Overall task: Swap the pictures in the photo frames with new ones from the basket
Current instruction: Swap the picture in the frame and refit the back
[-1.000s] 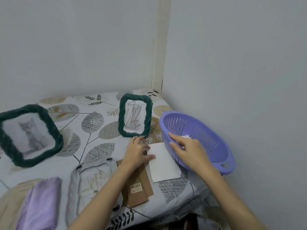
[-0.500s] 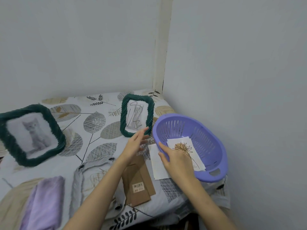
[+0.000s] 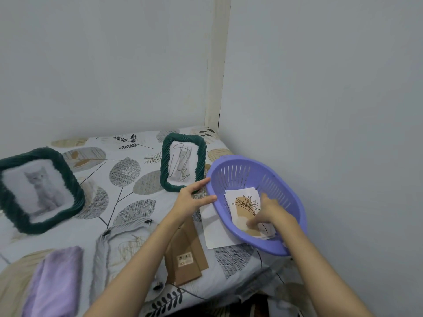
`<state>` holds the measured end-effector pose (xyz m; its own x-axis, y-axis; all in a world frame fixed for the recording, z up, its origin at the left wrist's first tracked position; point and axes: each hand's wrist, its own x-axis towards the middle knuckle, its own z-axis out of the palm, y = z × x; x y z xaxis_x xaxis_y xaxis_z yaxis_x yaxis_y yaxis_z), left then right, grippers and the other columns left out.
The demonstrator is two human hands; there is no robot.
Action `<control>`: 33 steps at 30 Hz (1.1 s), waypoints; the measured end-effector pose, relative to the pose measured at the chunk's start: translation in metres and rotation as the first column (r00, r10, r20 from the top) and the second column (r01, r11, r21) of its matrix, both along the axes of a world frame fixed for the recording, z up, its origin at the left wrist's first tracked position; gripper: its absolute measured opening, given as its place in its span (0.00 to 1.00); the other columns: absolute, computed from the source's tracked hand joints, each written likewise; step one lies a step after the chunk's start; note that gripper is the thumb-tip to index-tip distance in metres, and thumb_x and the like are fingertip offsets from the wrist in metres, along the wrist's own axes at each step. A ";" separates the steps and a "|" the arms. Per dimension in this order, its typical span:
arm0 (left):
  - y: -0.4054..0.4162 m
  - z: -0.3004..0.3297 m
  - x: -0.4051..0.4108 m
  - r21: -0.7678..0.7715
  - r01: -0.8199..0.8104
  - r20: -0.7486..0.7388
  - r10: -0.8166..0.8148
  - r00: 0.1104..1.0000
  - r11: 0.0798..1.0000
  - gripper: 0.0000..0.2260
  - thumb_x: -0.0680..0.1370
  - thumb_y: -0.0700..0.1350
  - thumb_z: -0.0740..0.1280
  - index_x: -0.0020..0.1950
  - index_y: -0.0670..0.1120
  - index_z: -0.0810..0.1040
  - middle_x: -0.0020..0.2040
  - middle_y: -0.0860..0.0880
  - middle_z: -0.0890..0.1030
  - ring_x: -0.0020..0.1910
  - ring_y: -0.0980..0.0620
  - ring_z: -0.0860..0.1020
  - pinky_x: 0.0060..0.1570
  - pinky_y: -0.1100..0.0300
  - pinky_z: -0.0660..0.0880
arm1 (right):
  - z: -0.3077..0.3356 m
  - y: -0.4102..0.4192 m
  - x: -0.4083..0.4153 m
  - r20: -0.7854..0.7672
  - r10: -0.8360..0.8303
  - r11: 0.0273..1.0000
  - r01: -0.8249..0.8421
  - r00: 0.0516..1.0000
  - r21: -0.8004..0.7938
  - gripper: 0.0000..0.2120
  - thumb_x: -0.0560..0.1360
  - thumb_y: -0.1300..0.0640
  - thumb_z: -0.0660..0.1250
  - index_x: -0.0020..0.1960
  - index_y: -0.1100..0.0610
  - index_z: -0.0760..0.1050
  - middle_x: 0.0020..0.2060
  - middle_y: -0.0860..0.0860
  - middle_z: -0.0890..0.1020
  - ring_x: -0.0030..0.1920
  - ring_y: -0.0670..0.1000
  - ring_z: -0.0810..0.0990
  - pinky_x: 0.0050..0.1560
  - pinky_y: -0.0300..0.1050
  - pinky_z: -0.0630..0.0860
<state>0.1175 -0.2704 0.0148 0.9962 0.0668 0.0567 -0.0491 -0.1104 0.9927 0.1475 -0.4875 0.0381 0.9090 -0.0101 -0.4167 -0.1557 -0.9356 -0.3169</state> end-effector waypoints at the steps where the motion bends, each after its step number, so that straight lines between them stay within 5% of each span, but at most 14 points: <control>1: 0.000 0.000 0.000 0.004 0.003 0.001 -0.003 1.000 1.000 0.27 0.68 0.39 0.75 0.66 0.47 0.74 0.60 0.52 0.77 0.59 0.58 0.74 0.54 0.69 0.73 | -0.002 0.001 0.002 -0.012 0.004 1.000 -0.005 1.000 -0.027 0.47 0.64 0.54 0.77 0.72 0.58 0.50 0.69 0.62 0.60 0.69 0.64 0.62 0.67 0.59 0.65; 4: -0.001 0.001 0.000 0.018 0.001 0.012 -0.001 1.000 1.000 0.27 0.68 0.39 0.75 0.66 0.47 0.73 0.60 0.53 0.76 0.59 0.59 0.73 0.49 0.75 0.74 | -0.005 0.002 0.006 -0.035 -0.003 0.999 0.001 0.999 -0.037 0.56 0.64 0.56 0.78 0.75 0.56 0.40 0.71 0.63 0.54 0.72 0.65 0.58 0.69 0.60 0.62; 8: -0.001 0.002 0.000 0.019 0.008 0.010 -0.008 1.000 1.000 0.27 0.69 0.39 0.74 0.67 0.47 0.73 0.58 0.55 0.76 0.53 0.68 0.73 0.45 0.78 0.73 | -0.007 -0.001 0.010 -0.038 -0.044 0.999 0.043 0.998 -0.018 0.57 0.64 0.59 0.77 0.75 0.57 0.37 0.71 0.62 0.58 0.71 0.62 0.62 0.68 0.56 0.64; 12: -0.001 0.001 0.000 0.022 0.011 -0.002 -0.011 1.000 1.000 0.27 0.69 0.39 0.74 0.67 0.48 0.72 0.60 0.55 0.75 0.56 0.63 0.73 0.49 0.74 0.73 | -0.011 -0.005 0.011 0.153 -0.085 0.995 0.092 0.985 -0.037 0.34 0.71 0.67 0.68 0.71 0.63 0.53 0.64 0.62 0.68 0.63 0.61 0.72 0.59 0.53 0.72; 17: -0.003 -0.002 0.002 -0.018 0.014 -0.031 -0.015 0.999 1.000 0.27 0.71 0.37 0.72 0.69 0.45 0.71 0.62 0.50 0.75 0.56 0.59 0.75 0.50 0.74 0.73 | -0.015 -0.010 0.011 0.374 -0.163 0.987 0.156 0.913 0.049 0.09 0.74 0.67 0.58 0.53 0.67 0.70 0.55 0.64 0.75 0.53 0.64 0.76 0.47 0.52 0.73; 20: -0.004 0.000 -0.001 0.007 0.014 -0.057 -0.014 0.998 1.000 0.26 0.73 0.38 0.70 0.70 0.44 0.69 0.65 0.47 0.74 0.65 0.52 0.71 0.61 0.63 0.69 | -0.009 -0.011 0.005 0.433 -0.188 0.976 0.120 0.881 0.179 0.02 0.72 0.63 0.63 0.41 0.62 0.71 0.45 0.61 0.78 0.45 0.62 0.77 0.39 0.50 0.71; 24: -0.008 0.013 -0.015 0.159 -0.056 0.066 0.046 0.997 0.986 0.22 0.77 0.43 0.66 0.71 0.45 0.67 0.69 0.50 0.70 0.68 0.55 0.67 0.59 0.71 0.65 | 0.005 0.004 -0.012 0.619 -0.245 0.939 0.023 0.747 0.344 0.03 0.71 0.58 0.65 0.42 0.58 0.75 0.40 0.56 0.82 0.41 0.58 0.76 0.36 0.46 0.68; 27: -0.016 0.028 -0.034 0.000 -0.009 0.135 0.009 0.991 1.000 0.16 0.80 0.47 0.58 0.68 0.54 0.68 0.69 0.54 0.70 0.66 0.59 0.70 0.58 0.72 0.69 | 0.013 0.026 -0.034 0.734 -0.242 0.919 -0.093 0.634 0.383 0.03 0.72 0.56 0.66 0.43 0.56 0.77 0.38 0.53 0.83 0.42 0.57 0.78 0.35 0.43 0.66; 30: -0.024 0.039 -0.054 -0.266 0.088 0.035 -0.081 0.996 0.960 0.13 0.80 0.57 0.53 0.62 0.65 0.69 0.65 0.59 0.72 0.62 0.53 0.76 0.58 0.59 0.75 | 0.015 0.047 -0.058 0.793 -0.133 0.875 -0.306 0.595 0.376 0.02 0.72 0.59 0.69 0.41 0.57 0.78 0.37 0.51 0.81 0.40 0.55 0.77 0.38 0.47 0.71; 33: -0.020 0.042 -0.065 -0.511 0.061 -0.020 -0.083 0.996 0.857 0.17 0.76 0.62 0.53 0.60 0.63 0.73 0.59 0.54 0.77 0.52 0.52 0.82 0.48 0.53 0.80 | 0.012 0.060 -0.078 0.858 0.043 0.862 -0.452 0.512 0.227 0.07 0.67 0.62 0.73 0.45 0.56 0.81 0.42 0.51 0.82 0.44 0.57 0.78 0.44 0.51 0.72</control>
<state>0.0523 -0.2905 0.0566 1.0000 0.0030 -0.0056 0.0039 0.4134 0.9105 0.0695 -0.4271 0.0500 0.7745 0.2402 0.5852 0.5747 -0.6536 -0.4924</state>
